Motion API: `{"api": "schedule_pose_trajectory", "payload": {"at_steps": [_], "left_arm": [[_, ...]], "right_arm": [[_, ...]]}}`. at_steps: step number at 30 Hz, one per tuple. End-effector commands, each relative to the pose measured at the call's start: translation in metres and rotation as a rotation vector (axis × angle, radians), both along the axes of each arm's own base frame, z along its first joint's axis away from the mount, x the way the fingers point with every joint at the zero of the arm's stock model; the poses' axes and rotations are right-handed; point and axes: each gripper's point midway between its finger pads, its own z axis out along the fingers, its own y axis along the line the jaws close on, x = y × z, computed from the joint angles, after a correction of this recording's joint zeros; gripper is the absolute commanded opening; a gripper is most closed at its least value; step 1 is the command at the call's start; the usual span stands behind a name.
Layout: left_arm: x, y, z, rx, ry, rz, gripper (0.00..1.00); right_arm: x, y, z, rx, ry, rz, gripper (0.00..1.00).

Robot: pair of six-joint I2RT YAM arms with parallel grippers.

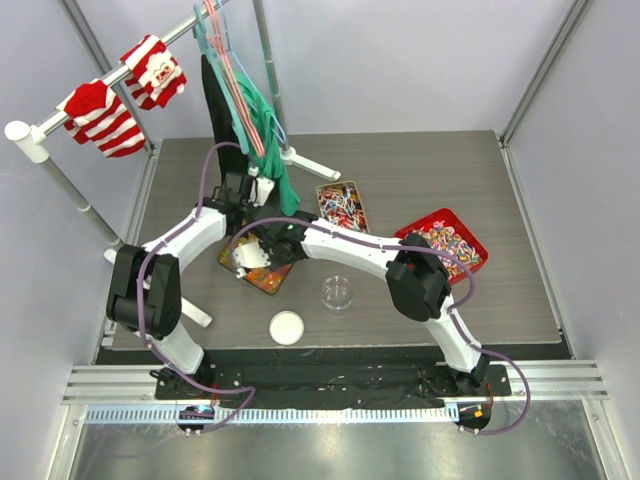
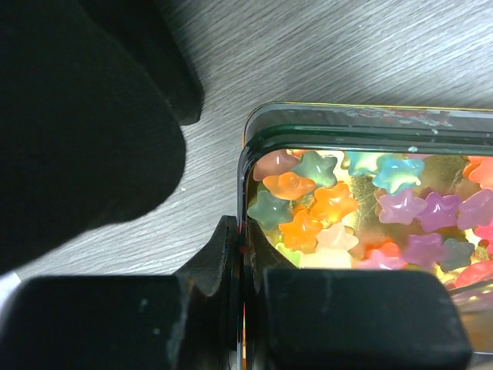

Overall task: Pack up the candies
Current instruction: Adjust the storage box at the center of the board.

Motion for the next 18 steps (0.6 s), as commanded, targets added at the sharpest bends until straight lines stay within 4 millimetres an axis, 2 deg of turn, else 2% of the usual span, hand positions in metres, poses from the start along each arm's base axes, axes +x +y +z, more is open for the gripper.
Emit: {"api": "schedule_pose_trajectory", "payload": {"at_steps": [1, 6, 10, 18], "left_arm": [[0.024, -0.012, 0.046, -0.063, -0.167, 0.027, 0.00], [0.024, -0.009, 0.044, -0.053, -0.161, 0.049, 0.00], [0.023, -0.008, 0.043, -0.049, -0.157, 0.056, 0.00], [0.020, -0.006, 0.036, -0.042, -0.142, 0.061, 0.00]], "right_arm": [[-0.006, 0.020, -0.008, 0.067, 0.020, -0.057, 0.01], [-0.006, 0.038, -0.015, 0.148, 0.019, -0.147, 0.01], [-0.007, 0.056, -0.010, 0.238, 0.020, -0.199, 0.01], [-0.011, 0.075, -0.002, 0.370, 0.080, -0.286, 0.01]]}}
